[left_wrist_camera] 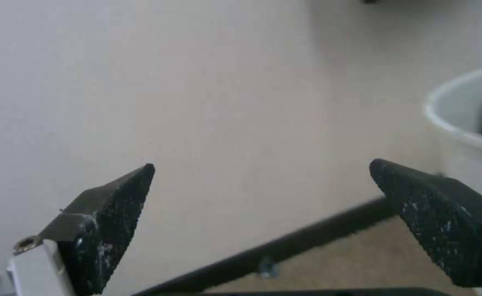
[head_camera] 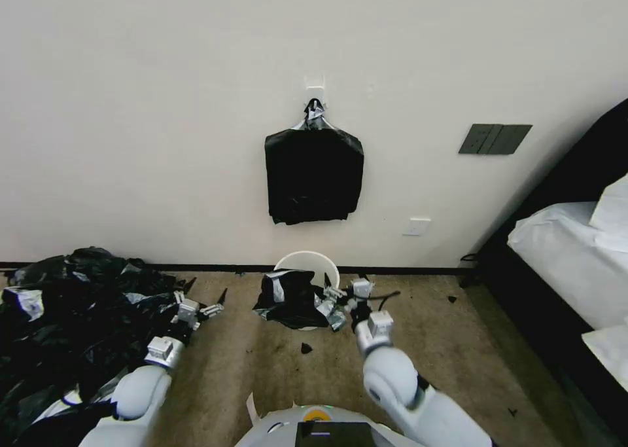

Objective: Place a trash bag onto the trash bin.

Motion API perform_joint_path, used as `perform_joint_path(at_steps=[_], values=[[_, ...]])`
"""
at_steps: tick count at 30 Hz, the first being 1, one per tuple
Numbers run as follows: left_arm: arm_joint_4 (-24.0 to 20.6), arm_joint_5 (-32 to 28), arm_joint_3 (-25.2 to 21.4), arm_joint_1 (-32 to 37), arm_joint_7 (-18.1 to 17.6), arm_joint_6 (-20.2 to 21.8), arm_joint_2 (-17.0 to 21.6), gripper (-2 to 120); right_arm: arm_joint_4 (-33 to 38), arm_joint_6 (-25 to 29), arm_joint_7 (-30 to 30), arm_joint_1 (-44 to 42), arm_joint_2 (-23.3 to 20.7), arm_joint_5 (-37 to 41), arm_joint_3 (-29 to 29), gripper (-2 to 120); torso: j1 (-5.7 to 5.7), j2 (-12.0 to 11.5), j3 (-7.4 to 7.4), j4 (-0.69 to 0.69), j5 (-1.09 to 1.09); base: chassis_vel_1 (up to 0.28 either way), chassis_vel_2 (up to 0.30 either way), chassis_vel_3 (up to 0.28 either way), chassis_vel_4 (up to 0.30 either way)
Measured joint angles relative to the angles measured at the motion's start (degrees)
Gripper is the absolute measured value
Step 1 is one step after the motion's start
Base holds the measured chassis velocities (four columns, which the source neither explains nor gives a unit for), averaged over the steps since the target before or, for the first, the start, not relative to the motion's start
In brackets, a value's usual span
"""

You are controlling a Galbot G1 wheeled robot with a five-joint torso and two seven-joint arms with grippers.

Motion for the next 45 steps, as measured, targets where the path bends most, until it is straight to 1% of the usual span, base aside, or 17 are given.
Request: perform_joint_path(at_steps=[3, 6, 7, 9, 11, 14, 15, 18, 23, 24, 31, 32, 37, 38, 41, 43, 45], values=[[0.34, -1.42, -1.05, -0.82, -0.36, -0.20, -0.09, 100, -4.03, -2.45, -1.16, 4.75, -0.53, 4.57, -0.43, 100, 0.00, 0.00, 0.00, -0.02, 0.02, 0.000, 0.000, 0.000, 0.000], [0.27, -2.37, -2.27, -1.24, -0.70, -0.23, -0.62, 100, -10.04, -11.32, -2.60, 14.11, -1.11, 13.78, -2.22, 100, 0.00, 0.00, 0.00, 0.00, 0.01, 0.000, 0.000, 0.000, 0.000], [0.27, -2.37, -2.27, -1.24, -0.70, -0.23, -0.62, 100, -10.04, -11.32, -2.60, 14.11, -1.11, 13.78, -2.22, 100, 0.00, 0.00, 0.00, 0.00, 0.01, 0.000, 0.000, 0.000, 0.000], [0.06, -2.38, -2.59, -0.86, -1.11, -0.46, -1.22, 100, -15.62, -15.34, -4.75, 21.00, -0.83, 16.24, -3.86, 100, 0.00, 0.00, 0.00, 0.01, 0.00, 0.000, 0.000, 0.000, 0.000], [-0.04, -2.34, -2.59, -0.56, -1.46, -0.64, -1.56, 100, -18.70, -16.03, -5.98, 23.61, -0.31, 16.24, -4.47, 100, 0.00, 0.00, 0.00, 0.01, 0.00, 0.000, 0.000, 0.000, 0.000], [-0.27, -2.17, -2.55, 0.59, -2.69, -1.01, -2.86, 100, -28.16, -18.02, -10.99, 29.22, 1.82, 15.31, -5.19, 100, 0.00, 0.00, 0.00, 0.01, 0.02, 0.000, 0.000, 0.000, 0.000], [-0.27, -2.17, -2.55, 0.59, -2.69, -1.01, -2.86, 100, -28.16, -18.02, -10.99, 29.22, 1.82, 15.31, -5.19, 100, 0.00, 0.00, 0.00, 0.01, 0.02, 0.000, 0.000, 0.000, 0.000], [-0.56, -1.97, -2.75, 1.27, -3.53, -1.08, -3.65, 100, -32.51, -21.65, -19.26, 31.72, 2.56, 13.34, -5.27, 100, 0.00, 0.00, 0.00, -0.01, 0.01, 0.000, 0.000, 0.000, 0.000], [-1.56, -1.88, -3.19, 1.73, -4.04, -1.08, -3.95, 100, -35.39, -23.82, -24.75, 33.19, 3.52, 8.73, -5.31, 84, 0.00, 0.00, 0.00, -0.02, 0.01, 0.000, 0.000, 0.000, 0.000], [-1.56, -1.88, -3.19, 1.73, -4.04, -1.08, -3.95, 100, -35.39, -23.82, -24.75, 33.19, 3.52, 8.73, -5.31, 84, 0.00, 0.00, 0.00, -0.02, 0.01, 0.000, 0.000, 0.000, 0.000], [-2.59, -0.18, -2.06, 2.50, -4.91, -1.26, -5.19, 100, -36.27, -22.57, -24.23, 32.24, 5.26, 6.77, -5.41, 57, 0.00, 0.00, 0.00, -0.01, 0.01, 0.000, 0.000, 0.000, 0.000], [-2.59, -0.18, -2.06, 2.50, -4.91, -1.26, -5.19, 100, -36.27, -22.57, -24.23, 32.24, 5.26, 6.77, -5.41, 57, 0.00, 0.00, 0.00, -0.01, 0.01, 0.000, 0.000, 0.000, 0.000], [-3.24, 1.55, -0.42, 3.60, -5.63, -1.89, -6.26, 100, -36.03, -22.77, -21.38, 31.29, 6.17, 6.95, -5.24, 34, 0.00, 0.00, 0.00, 0.01, 0.01, 0.000, 0.000, 0.000, 0.000], [-3.24, 1.55, -0.42, 3.60, -5.63, -1.89, -6.26, 100, -36.03, -22.77, -21.38, 31.29, 6.17, 6.95, -5.24, 34, 0.00, 0.00, 0.00, 0.01, 0.01, 0.000, 0.000, 0.000, 0.000], [-3.23, 1.95, -0.04, 3.92, -5.87, -2.22, -6.49, 100, -34.49, -22.58, -15.15, 30.14, 6.21, 9.92, -5.67, 19, -0.01, 0.00, -0.01, 0.00, 0.02, 0.000, 0.000, 0.000, 0.000], [-3.21, 1.98, -0.01, 3.95, -5.91, -2.25, -6.49, 100, -33.91, -22.78, -13.06, 29.84, 6.20, 10.98, -5.82, 18, 0.00, 0.00, -0.01, 0.00, 0.02, 0.000, 0.000, 0.000, 0.000], [-3.06, 2.10, 0.20, 4.01, -6.01, -2.33, -6.52, 100, -30.12, -24.09, -4.61, 28.26, 6.01, 16.29, -6.05, 9, -0.01, 0.00, -0.01, 0.01, 0.01, 0.000, 0.000, 0.000, 0.000]])
